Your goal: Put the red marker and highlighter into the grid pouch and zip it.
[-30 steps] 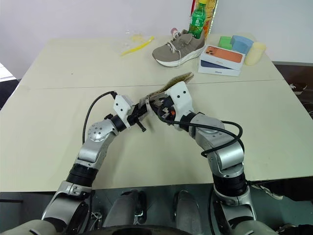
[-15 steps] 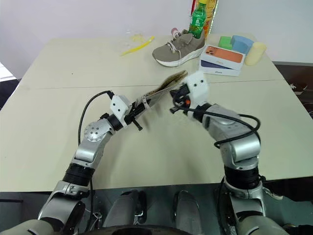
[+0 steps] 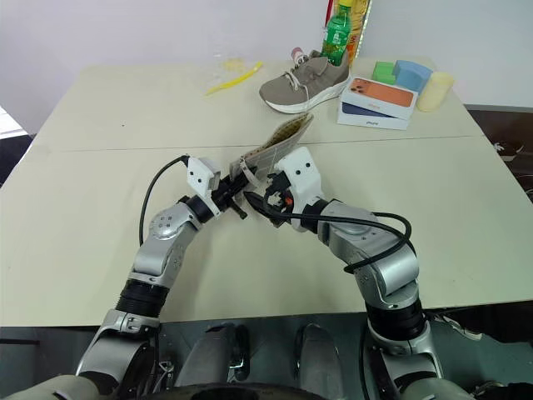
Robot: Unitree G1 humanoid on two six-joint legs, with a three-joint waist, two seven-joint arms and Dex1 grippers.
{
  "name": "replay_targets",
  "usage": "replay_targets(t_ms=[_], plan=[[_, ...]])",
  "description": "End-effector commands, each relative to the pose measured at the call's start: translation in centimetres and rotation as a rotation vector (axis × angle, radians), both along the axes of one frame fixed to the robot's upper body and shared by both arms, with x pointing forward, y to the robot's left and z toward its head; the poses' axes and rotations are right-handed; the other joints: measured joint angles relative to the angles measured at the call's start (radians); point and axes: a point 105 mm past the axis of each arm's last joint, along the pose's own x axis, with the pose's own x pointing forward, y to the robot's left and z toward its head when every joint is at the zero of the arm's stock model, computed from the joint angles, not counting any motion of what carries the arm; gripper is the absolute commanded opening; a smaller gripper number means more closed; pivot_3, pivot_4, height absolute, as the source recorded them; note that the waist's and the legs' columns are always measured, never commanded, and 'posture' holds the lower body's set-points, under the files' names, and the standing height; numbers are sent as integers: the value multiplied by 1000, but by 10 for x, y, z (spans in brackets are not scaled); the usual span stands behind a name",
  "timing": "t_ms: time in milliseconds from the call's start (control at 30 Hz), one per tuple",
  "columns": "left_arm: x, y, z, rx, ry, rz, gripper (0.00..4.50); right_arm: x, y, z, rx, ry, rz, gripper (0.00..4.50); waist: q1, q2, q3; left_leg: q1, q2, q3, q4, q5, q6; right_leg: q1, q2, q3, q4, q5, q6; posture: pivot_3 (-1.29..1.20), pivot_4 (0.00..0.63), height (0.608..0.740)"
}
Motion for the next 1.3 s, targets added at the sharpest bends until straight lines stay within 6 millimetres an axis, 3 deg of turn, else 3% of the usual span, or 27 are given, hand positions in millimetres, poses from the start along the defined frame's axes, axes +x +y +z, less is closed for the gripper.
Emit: replay_targets(t_ms=[33, 167, 233, 400, 500, 733, 833, 967, 1133, 1233, 1267, 1300], plan=[[-5, -2, 13, -32, -42, -24, 0, 4, 9, 8, 29, -43, -7, 3358, -1, 0, 0, 0, 0, 0, 0, 0, 0, 0, 0, 0, 0, 0, 0, 0, 150, 740], [-4, -4, 15, -35, -44, -29, 0, 8, 15, 5, 47, -42, -15, 3358, -2, 0, 0, 0, 0, 0, 0, 0, 0, 0, 0, 0, 0, 0, 0, 0, 150, 740], [-3, -4, 15, -33, -48, -30, 0, 10, 15, 7, 64, -49, -22, 2550, -1, 0, 0, 0, 0, 0, 0, 0, 0, 0, 0, 0, 0, 0, 0, 0, 150, 740], [-2, -2, 15, -9, -59, -31, 0, 15, 2, 13, 56, -79, -67, 51, -1, 0, 0, 0, 0, 0, 0, 0, 0, 0, 0, 0, 0, 0, 0, 0, 150, 740], [-5, 6, 11, 30, -71, -36, 0, 21, -24, 22, -2, -135, -134, 51, -1, 0, 0, 0, 0, 0, 0, 0, 0, 0, 0, 0, 0, 0, 0, 0, 150, 740], [-23, 24, -5, 150, -60, -122, 0, 49, -127, 51, -245, -253, -444, 51, -2, 0, 0, 0, 0, 0, -1, 0, 0, -1, 0, 0, -1, 0, 0, 0, 150, 740], [-30, 31, -12, 195, -39, -147, 0, 52, -155, 57, -300, -263, -507, 51, 0, 0, 0, 0, 0, 1, -1, 0, 0, -1, 0, 0, -1, 0, 0, 0, 150, 740], [-32, 38, -17, 212, -24, -145, 0, 47, -155, 50, -347, -244, -463, 51, -2, 0, 0, 0, 1, 1, -1, 0, 0, -1, 0, 0, -1, 0, 0, 0, 150, 740], [-31, 51, -25, 229, 9, -125, 0, 19, -125, 20, -394, -157, -208, 51, -1, 0, 0, 0, 1, 1, -1, 0, 1, -1, 0, 0, -1, 0, 0, 0, 150, 740], [-33, 63, -30, 234, 57, -120, 0, 0, -114, 9, -403, -119, -77, 840, -6, 0, 0, 0, 1, 1, -1, 0, 1, -1, 0, 0, -1, 0, 0, 0, 150, 740], [-35, 69, -32, 239, 77, -122, 674, -6, -113, 6, -408, -112, -44, 1338, -8, 0, 0, 0, 2, 1, -1, 0, 1, -1, 0, 0, -1, 0, 0, 0, 150, 740], [-37, 74, -34, 246, 94, -122, 1001, -10, -112, 4, -413, -104, -22, 1860, -10, 0, 0, 0, 2, 1, -1, 0, 1, -1, 0, 0, -1, 0, 0, 0, 150, 740]])
